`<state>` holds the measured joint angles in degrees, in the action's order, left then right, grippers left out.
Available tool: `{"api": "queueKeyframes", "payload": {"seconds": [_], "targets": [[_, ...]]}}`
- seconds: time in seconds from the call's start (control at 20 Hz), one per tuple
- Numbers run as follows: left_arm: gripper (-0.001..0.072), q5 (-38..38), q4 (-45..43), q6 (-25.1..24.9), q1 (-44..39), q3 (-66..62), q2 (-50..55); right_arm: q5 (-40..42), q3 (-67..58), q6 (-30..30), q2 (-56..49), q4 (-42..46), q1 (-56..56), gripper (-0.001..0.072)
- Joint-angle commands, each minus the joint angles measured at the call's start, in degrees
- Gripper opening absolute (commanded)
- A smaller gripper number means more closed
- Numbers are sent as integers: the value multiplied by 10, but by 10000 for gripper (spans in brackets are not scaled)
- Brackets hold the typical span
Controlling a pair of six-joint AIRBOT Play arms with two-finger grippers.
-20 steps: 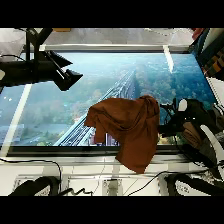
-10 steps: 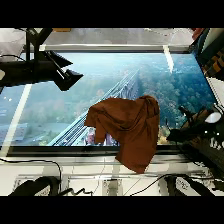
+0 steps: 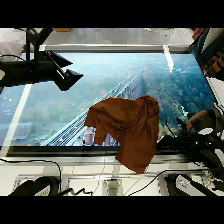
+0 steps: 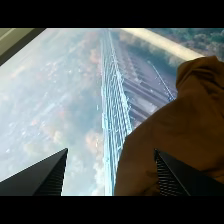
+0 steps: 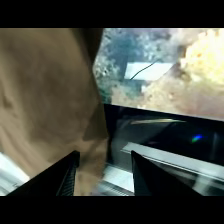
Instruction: Fold the clothes and pants, and hang the long-sleeved shirts on hangers.
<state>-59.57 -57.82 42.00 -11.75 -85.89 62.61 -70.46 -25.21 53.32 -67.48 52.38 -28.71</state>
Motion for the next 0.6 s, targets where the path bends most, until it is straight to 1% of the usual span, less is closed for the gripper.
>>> {"api": "queueKeyframes", "payload": {"seconds": [0.0,0.15,0.25,0.35,0.45,0.55], "targets": [[596,0,0,0,0,0,0,15,6,-50,-52,-22,-2,390],[596,0,2,0,0,0,0,22,6,-113,-98,-73,-2,390],[596,0,22,0,0,0,0,25,6,-156,-115,-114,-2,388],[596,6,46,0,0,0,2,22,6,-185,-117,-140,-2,381],[596,9,48,0,0,0,7,5,6,-213,-117,-164,-2,375],[596,9,48,0,0,0,17,-30,3,-231,-117,-192,-2,377]]}}
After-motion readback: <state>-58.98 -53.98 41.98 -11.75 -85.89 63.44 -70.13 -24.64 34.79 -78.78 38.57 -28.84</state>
